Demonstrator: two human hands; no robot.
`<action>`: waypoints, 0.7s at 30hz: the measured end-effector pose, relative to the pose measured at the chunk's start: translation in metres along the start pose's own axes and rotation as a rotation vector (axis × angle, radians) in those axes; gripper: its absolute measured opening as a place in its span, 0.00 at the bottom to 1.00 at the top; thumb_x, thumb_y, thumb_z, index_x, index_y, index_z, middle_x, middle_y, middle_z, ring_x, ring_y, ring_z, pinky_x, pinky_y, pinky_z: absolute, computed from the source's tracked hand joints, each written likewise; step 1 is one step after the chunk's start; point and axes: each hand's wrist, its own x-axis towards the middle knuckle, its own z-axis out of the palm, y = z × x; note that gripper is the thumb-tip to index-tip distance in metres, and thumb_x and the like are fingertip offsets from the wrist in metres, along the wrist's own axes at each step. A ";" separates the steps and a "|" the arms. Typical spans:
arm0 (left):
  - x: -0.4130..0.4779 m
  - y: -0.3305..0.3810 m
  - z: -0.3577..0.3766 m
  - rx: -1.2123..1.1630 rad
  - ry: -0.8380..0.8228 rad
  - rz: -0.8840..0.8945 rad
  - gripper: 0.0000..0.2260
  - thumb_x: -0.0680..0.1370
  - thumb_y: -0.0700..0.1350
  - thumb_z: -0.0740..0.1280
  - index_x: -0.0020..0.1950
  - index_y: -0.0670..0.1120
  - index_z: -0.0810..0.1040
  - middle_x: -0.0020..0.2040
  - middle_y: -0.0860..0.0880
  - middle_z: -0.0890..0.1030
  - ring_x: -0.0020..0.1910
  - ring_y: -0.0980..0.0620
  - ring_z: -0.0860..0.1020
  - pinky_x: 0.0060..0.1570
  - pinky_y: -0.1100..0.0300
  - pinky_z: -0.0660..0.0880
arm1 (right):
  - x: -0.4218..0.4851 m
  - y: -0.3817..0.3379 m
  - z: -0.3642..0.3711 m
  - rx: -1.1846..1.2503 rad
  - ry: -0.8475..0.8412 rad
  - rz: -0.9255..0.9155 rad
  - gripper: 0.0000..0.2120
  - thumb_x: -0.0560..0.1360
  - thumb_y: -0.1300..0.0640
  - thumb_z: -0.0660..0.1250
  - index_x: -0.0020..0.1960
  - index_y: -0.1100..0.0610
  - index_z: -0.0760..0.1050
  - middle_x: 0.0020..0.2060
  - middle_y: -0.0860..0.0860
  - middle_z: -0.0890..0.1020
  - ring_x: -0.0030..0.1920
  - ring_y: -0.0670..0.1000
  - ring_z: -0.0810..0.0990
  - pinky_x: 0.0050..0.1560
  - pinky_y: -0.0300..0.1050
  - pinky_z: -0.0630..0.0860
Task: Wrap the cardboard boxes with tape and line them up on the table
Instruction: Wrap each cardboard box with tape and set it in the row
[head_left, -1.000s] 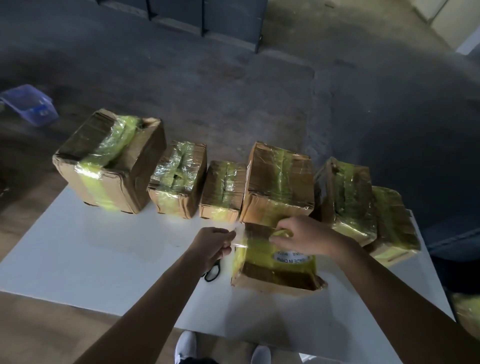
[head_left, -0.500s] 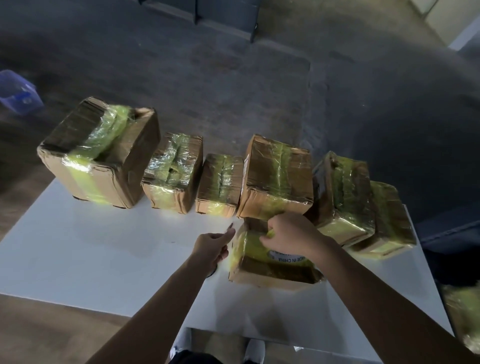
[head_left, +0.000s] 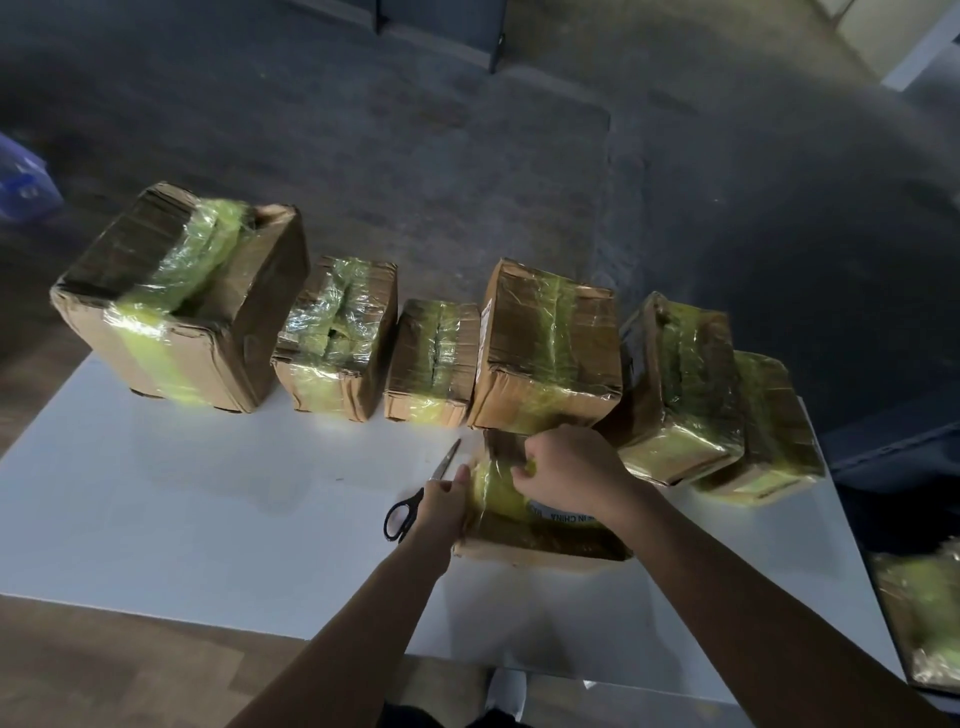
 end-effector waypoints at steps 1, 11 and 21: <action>-0.001 0.001 0.000 -0.005 -0.012 -0.034 0.18 0.81 0.58 0.59 0.60 0.44 0.68 0.54 0.43 0.76 0.56 0.43 0.75 0.59 0.45 0.75 | 0.000 -0.001 0.000 0.002 0.001 -0.001 0.17 0.74 0.41 0.60 0.34 0.52 0.70 0.28 0.47 0.74 0.30 0.46 0.73 0.32 0.42 0.68; -0.032 0.013 0.014 0.417 0.194 0.559 0.17 0.76 0.60 0.66 0.51 0.48 0.68 0.47 0.52 0.71 0.42 0.54 0.73 0.38 0.59 0.71 | -0.002 -0.009 -0.011 -0.035 0.012 0.036 0.16 0.75 0.42 0.61 0.34 0.51 0.70 0.30 0.47 0.75 0.31 0.47 0.73 0.30 0.41 0.67; -0.037 0.016 0.018 0.738 0.336 0.648 0.17 0.80 0.58 0.60 0.57 0.45 0.69 0.52 0.48 0.73 0.45 0.52 0.70 0.36 0.58 0.66 | -0.037 0.046 -0.010 0.792 -0.156 0.033 0.22 0.71 0.33 0.61 0.54 0.49 0.75 0.44 0.44 0.80 0.45 0.42 0.79 0.43 0.36 0.73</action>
